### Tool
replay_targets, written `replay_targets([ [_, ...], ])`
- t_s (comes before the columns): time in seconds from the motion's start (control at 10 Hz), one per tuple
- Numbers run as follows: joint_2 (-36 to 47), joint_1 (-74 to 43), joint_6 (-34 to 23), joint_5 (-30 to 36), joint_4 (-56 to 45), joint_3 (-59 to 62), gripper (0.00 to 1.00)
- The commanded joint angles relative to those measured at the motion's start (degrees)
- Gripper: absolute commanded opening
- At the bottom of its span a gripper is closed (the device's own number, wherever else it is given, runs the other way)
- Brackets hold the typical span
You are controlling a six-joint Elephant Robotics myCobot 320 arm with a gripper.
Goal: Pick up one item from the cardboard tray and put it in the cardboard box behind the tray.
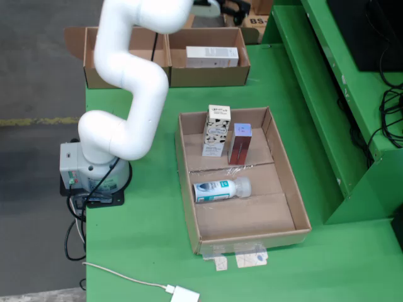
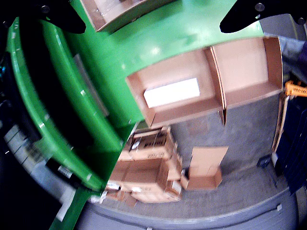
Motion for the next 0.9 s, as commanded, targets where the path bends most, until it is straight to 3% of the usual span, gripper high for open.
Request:
replay_targets([
  [0.0, -7.74, -43.12, -11.89, 7.51, -44.72, 39.96, 1.0],
  [0.2, -9.61, -59.81, -17.99, 12.88, -52.81, 49.69, 1.0],
  [0.5, -19.58, -91.75, -34.42, 24.49, -61.24, 63.68, 1.0],
  [0.6, -19.58, -91.75, -34.42, 24.49, -61.24, 63.68, 1.0],
  [0.8, -21.15, -109.9, -41.72, 28.41, -68.86, 70.38, 1.0],
])
